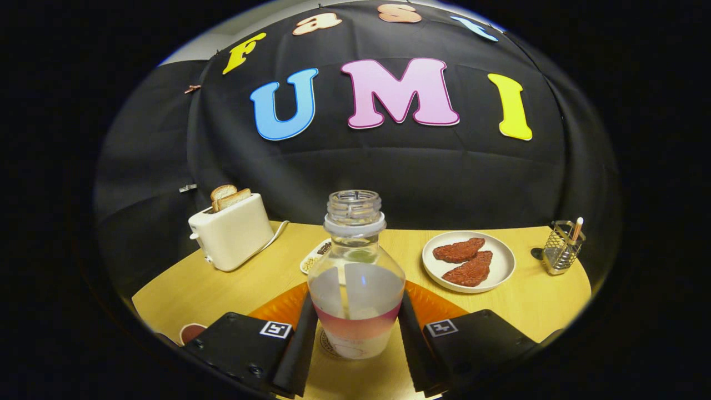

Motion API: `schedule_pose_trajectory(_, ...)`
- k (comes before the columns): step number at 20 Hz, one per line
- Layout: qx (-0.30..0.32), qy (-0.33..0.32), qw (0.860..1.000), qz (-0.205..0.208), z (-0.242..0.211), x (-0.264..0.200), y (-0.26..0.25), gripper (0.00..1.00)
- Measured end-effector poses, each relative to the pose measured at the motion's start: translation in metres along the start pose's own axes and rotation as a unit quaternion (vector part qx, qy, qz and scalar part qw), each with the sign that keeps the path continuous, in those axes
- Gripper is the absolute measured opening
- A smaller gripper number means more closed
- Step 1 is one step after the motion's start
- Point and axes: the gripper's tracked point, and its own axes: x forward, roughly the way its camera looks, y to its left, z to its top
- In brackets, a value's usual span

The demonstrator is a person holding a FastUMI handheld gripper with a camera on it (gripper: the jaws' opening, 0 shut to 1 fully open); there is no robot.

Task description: Take the bottle from table, then pour the juice into the cup, finally place the bottle on the coaster

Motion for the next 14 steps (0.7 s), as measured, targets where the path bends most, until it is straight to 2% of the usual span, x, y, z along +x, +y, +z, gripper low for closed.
schedule_pose_trajectory(7, -0.045, -0.029, 0.999, 0.006, -0.009, 0.022, 0.014, 0.72)
schedule_pose_trajectory(9, -0.060, -0.033, 0.998, -0.004, -0.011, 0.028, 0.013, 0.72)
schedule_pose_trajectory(14, -0.059, -0.031, 0.998, -0.005, -0.017, 0.034, 0.021, 0.74)
